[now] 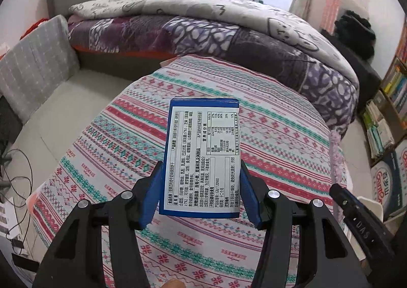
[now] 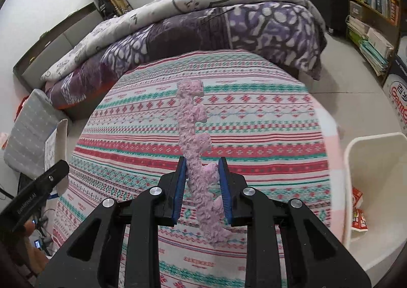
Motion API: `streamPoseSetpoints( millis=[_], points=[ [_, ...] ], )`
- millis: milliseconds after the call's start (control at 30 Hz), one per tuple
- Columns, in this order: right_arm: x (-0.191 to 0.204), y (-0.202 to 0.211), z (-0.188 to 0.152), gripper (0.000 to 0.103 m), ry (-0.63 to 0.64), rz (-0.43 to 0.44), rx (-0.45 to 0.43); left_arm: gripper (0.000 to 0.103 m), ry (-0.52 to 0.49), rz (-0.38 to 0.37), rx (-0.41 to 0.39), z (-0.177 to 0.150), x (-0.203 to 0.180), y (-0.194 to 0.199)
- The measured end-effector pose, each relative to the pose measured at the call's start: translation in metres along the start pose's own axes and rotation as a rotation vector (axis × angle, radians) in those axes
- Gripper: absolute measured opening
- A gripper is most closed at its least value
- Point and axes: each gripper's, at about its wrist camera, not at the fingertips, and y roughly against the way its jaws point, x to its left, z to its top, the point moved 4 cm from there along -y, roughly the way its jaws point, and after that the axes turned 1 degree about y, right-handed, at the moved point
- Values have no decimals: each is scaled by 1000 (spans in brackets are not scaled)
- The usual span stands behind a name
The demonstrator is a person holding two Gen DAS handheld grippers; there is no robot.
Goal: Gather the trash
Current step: 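Carry the card box and pink strip to the bin and open both grippers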
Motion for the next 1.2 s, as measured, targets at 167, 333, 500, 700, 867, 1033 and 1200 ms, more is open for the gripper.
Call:
streamPoseSetpoints(
  millis=[167, 333, 500, 700, 867, 1033, 1200],
  points=[
    [-27, 15, 3, 24, -40, -24, -15, 55, -58, -17, -6, -9, -27, 4],
    [-59, 27, 4, 25, -98, -53, -20, 55, -104, -41, -7, -19, -54, 8],
    [-96, 44, 5, 25, -181, -85, -33, 56, -148, -73, -6, -30, -83, 12],
    [-146, 67, 4, 27, -284, -132, -45, 56, -203, -140, 4, -45, -121, 19],
    [-187, 93, 3, 55, -362, -206, -90, 56, -240, -219, 23, -60, -156, 26],
    [-229, 119, -1, 71, -431, -275, -131, 56, -305, -272, 26, -78, -195, 32],
    [-262, 139, -9, 78, -502, -300, -149, 56, -392, -337, 36, -104, -241, 41]
  ],
)
